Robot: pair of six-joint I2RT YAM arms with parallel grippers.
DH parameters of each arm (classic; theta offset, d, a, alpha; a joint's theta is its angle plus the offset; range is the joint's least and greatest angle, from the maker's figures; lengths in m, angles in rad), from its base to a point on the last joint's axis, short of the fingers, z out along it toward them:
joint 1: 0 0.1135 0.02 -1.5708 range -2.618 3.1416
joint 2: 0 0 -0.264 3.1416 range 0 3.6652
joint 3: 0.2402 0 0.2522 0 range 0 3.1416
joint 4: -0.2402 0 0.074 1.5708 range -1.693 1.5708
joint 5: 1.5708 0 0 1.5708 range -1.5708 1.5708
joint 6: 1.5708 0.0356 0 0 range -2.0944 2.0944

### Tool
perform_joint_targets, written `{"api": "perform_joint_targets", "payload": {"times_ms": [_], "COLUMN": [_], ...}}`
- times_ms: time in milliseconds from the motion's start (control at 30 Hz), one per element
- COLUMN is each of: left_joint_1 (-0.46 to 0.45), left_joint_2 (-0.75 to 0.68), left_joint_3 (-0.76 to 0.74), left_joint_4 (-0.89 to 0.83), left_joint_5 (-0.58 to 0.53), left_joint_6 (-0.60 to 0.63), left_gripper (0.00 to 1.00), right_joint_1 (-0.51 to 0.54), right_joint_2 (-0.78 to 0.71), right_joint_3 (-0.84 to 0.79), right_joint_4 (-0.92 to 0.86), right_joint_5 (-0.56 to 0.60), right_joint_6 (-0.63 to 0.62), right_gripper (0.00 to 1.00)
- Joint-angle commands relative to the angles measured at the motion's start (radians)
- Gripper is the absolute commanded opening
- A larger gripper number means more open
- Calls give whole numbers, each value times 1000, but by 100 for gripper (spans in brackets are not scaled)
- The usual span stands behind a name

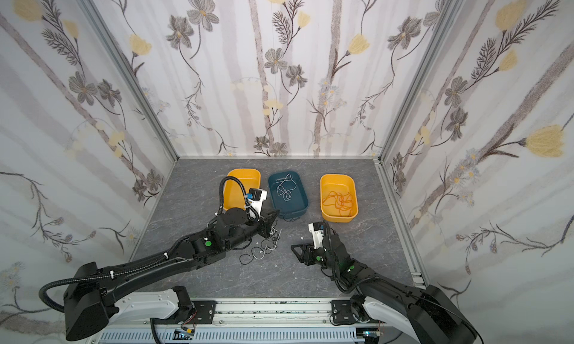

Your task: Untangle the cables

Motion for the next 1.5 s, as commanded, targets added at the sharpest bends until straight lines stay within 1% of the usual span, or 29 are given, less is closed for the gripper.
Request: {"api": "perform_joint_targets", "payload": {"times_ms": [0, 167, 333, 400, 433, 533, 567, 667, 733, 767, 1000, 1300, 1367, 1467], "left_joint_1": [0, 2, 1, 0, 1, 1, 1, 1, 1, 1, 22, 111, 137, 163], "left_joint_2": [-14, -37, -56, -61, -64, -70, -73, -89, -103, -113, -183, -307, -332, -346], "left_joint_3": [9, 2, -1, -1, -3, -2, -5, -7, -7, -7, 31, 63, 69, 67], "left_joint_4": [-11, -14, -22, -22, -20, -19, -20, -20, -23, -29, -142, -261, -279, -284], "left_joint_5": [4, 15, 11, 10, 12, 17, 17, 10, -4, -14, -109, -211, -211, -186], "left_joint_6": [-27, -33, -33, -35, -37, -43, -44, -43, -41, -37, -4, -2, -3, -10], "left_gripper": [0, 0, 0, 0, 0, 0, 0, 0, 0, 0, 0, 0, 0, 0], "right_joint_1": [20, 25, 37, 38, 38, 38, 38, 38, 38, 38, 37, 38, 40, 40], "right_joint_2": [88, 263, 404, 457, 475, 510, 518, 530, 530, 525, 450, 297, 266, 221], "right_joint_3": [42, 105, 139, 146, 150, 163, 168, 193, 199, 200, 159, 72, 56, 35], "right_joint_4": [175, 292, 399, 432, 449, 467, 462, 375, 323, 294, 156, 91, 89, 114], "right_joint_5": [-23, -60, -82, -87, -87, -79, -68, -5, 17, 31, 109, 124, 118, 83], "right_joint_6": [-80, -91, -52, -37, -32, -16, -8, 13, 24, 31, 45, 63, 62, 36], "right_gripper": [59, 58, 52, 47, 43, 34, 30, 16, 11, 10, 7, 6, 8, 15]}}
